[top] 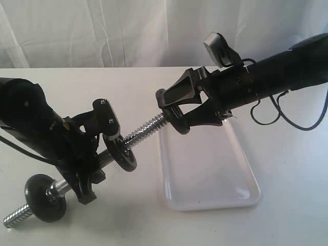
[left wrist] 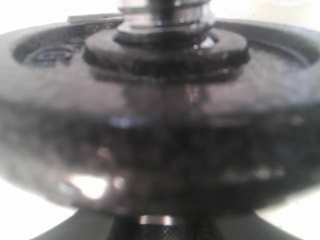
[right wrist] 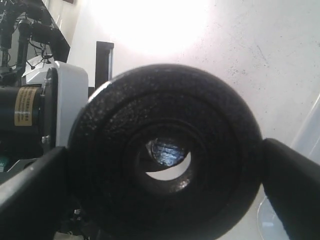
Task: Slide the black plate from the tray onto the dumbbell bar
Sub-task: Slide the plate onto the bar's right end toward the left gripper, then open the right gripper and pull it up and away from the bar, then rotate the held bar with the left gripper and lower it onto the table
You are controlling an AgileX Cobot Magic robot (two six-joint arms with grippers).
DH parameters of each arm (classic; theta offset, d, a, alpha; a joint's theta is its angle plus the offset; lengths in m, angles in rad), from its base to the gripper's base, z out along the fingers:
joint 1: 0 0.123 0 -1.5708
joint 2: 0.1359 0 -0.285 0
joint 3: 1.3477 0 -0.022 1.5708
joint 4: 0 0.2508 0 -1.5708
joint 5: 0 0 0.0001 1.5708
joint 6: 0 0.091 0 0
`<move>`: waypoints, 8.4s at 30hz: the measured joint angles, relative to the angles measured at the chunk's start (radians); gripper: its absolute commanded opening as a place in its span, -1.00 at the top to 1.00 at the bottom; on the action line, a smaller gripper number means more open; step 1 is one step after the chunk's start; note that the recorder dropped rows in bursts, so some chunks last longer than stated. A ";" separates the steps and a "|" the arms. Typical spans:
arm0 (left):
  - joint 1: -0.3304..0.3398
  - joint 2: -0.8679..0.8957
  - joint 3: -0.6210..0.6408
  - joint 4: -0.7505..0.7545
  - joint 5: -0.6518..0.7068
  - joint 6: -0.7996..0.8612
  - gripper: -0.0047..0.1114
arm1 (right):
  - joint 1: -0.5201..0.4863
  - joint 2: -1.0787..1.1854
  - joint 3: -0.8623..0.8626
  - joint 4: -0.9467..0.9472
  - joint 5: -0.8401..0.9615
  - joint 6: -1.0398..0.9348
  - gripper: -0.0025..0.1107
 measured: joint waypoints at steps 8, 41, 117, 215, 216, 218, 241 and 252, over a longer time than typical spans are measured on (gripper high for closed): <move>0.000 0.000 0.000 0.000 0.000 0.000 0.92 | 0.016 0.018 0.000 0.017 0.000 -0.021 0.96; 0.000 -0.004 0.000 0.000 0.005 0.000 0.92 | 0.062 0.041 0.000 0.038 -0.024 -0.040 0.96; 0.000 -0.008 0.000 0.000 0.014 0.009 0.92 | 0.107 0.049 0.004 0.084 -0.047 -0.183 -0.90; 0.002 0.243 -0.052 -0.140 -0.456 -1.026 0.92 | -0.031 -1.108 0.377 -0.440 -0.244 0.314 0.96; 0.002 0.243 -0.052 -0.142 -0.456 -1.026 0.92 | -0.031 -1.108 0.377 -0.440 -0.242 0.314 0.96; 0.002 0.243 -0.052 -0.153 -0.457 -1.026 0.92 | -0.031 -1.108 0.377 -0.440 -0.242 0.314 0.96; 0.000 0.275 -0.064 -0.195 -0.500 -1.026 0.92 | -0.031 -1.108 0.377 -0.440 -0.221 0.323 0.96; 0.000 0.275 -0.070 -0.195 -0.482 -1.024 0.92 | -0.031 -1.108 0.377 -0.440 -0.219 0.323 0.96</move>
